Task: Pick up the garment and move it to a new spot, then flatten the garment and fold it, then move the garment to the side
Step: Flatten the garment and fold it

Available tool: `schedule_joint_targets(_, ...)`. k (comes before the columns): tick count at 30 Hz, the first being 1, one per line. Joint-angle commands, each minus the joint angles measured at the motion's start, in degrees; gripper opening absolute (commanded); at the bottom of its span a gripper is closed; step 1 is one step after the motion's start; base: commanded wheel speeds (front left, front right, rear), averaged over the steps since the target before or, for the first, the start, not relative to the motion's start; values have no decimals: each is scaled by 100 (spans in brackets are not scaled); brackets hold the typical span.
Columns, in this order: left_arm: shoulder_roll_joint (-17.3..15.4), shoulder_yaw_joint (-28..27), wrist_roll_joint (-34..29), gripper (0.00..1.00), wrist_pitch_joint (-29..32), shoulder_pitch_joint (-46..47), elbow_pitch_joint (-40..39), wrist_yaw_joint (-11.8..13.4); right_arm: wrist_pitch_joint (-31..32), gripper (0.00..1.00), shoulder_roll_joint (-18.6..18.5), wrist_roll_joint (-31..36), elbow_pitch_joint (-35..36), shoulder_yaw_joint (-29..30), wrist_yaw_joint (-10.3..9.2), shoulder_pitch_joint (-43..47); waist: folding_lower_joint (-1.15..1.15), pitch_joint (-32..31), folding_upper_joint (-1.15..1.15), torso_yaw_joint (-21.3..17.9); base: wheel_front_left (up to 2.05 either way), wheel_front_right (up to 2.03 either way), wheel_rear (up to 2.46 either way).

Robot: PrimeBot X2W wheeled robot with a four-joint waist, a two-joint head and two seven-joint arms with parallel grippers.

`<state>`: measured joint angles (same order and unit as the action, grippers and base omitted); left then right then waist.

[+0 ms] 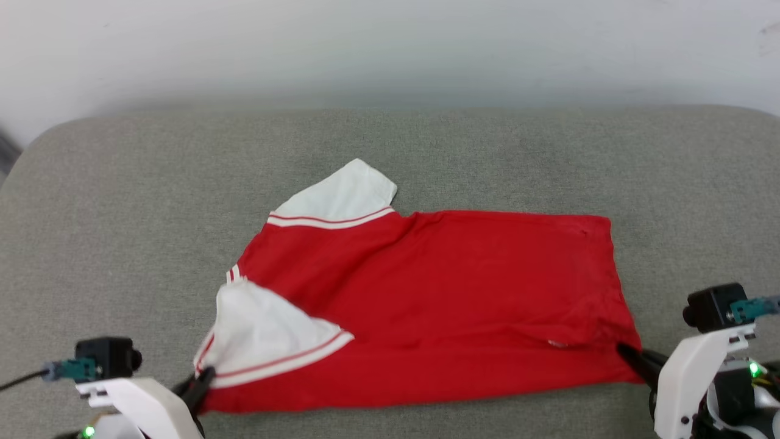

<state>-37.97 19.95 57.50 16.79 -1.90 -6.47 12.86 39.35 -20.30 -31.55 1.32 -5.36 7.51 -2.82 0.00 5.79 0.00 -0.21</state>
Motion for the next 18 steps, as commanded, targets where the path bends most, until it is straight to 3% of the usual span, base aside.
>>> schedule_joint_targets(1,45,44,79,0,54,-142,24,29,28,0,72,36,11,83,-4,139,0,-5,0,9,0,0,0)
schedule_joint_targets(5,193,111,231,0,80,-259,238,-30,49,0,219,78,-181,122,-4,363,0,2,0,12,0,0,0)
schedule_joint_targets(6,253,135,251,0,50,-257,338,-80,29,8,249,100,-280,116,-4,426,0,14,0,21,0,0,0)
schedule_joint_targets(7,329,169,287,16,28,-233,462,-146,-17,44,319,78,-394,119,-4,477,0,25,0,28,0,0,0)
schedule_joint_targets(8,388,190,313,84,-1,-172,553,-214,-107,100,378,71,-481,131,-3,496,0,45,0,37,0,0,0)
schedule_joint_targets(9,417,206,284,100,-51,-89,661,-281,-187,100,402,100,-579,116,-3,519,0,63,0,44,0,0,0)
schedule_joint_targets(14,548,240,10,100,-476,220,1022,-507,-939,100,515,151,-619,46,-3,557,0,73,0,28,0,0,0)
schedule_joint_targets(18,505,181,-354,100,-933,445,1043,-512,-1834,100,569,355,-309,104,-3,551,0,-17,0,-54,0,0,0)
